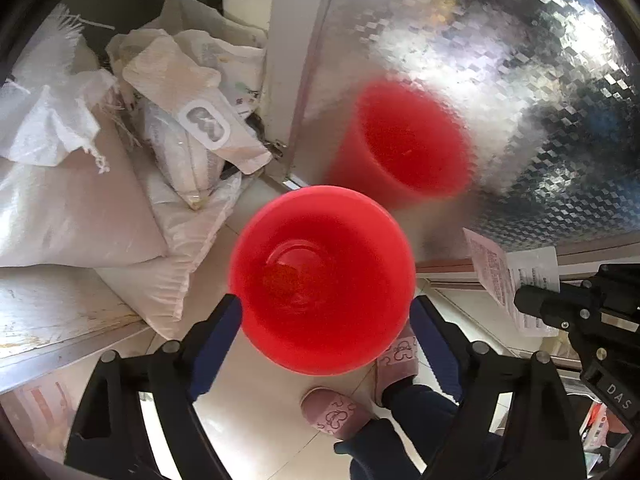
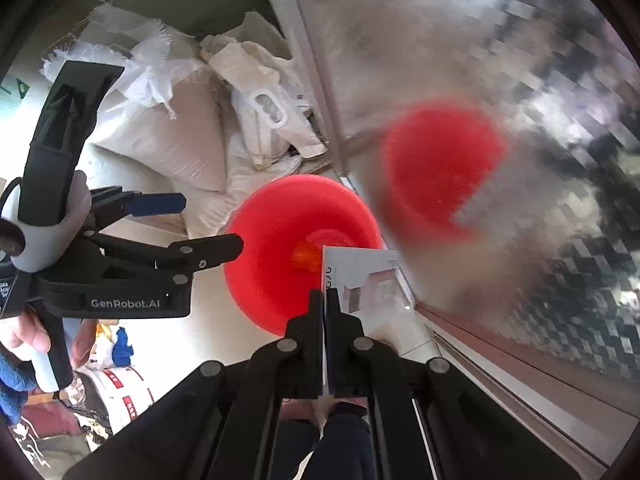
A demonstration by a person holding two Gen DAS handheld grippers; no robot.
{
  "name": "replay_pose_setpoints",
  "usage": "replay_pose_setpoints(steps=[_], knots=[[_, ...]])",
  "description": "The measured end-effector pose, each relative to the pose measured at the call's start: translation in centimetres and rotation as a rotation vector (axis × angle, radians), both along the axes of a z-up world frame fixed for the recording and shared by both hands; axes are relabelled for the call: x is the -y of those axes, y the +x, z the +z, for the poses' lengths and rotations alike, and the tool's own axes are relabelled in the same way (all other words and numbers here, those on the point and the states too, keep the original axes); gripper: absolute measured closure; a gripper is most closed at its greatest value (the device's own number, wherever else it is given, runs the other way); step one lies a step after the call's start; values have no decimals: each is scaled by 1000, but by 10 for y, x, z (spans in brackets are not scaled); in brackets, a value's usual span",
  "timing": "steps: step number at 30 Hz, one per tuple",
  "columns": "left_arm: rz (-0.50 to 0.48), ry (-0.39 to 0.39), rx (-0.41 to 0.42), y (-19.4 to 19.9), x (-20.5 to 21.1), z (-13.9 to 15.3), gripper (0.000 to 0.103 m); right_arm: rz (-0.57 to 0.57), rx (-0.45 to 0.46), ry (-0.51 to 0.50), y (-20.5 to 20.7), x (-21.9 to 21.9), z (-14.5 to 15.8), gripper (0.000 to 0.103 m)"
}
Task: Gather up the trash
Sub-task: 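Open the left tool to drop the orange cup into the red bin, then raise both tools back up to the counter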
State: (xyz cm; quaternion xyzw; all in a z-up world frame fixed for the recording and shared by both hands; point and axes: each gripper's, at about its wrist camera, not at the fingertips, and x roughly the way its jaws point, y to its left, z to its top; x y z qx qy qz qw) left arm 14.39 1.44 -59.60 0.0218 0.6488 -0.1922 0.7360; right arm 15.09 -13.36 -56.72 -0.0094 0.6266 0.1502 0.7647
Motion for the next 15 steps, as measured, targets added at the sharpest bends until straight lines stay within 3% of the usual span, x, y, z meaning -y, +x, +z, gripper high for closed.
replay_pose_setpoints(steps=[15], knots=[[169,52,-46,-12,-59,-5,18,135,-49,29,14,-43,-12,102]])
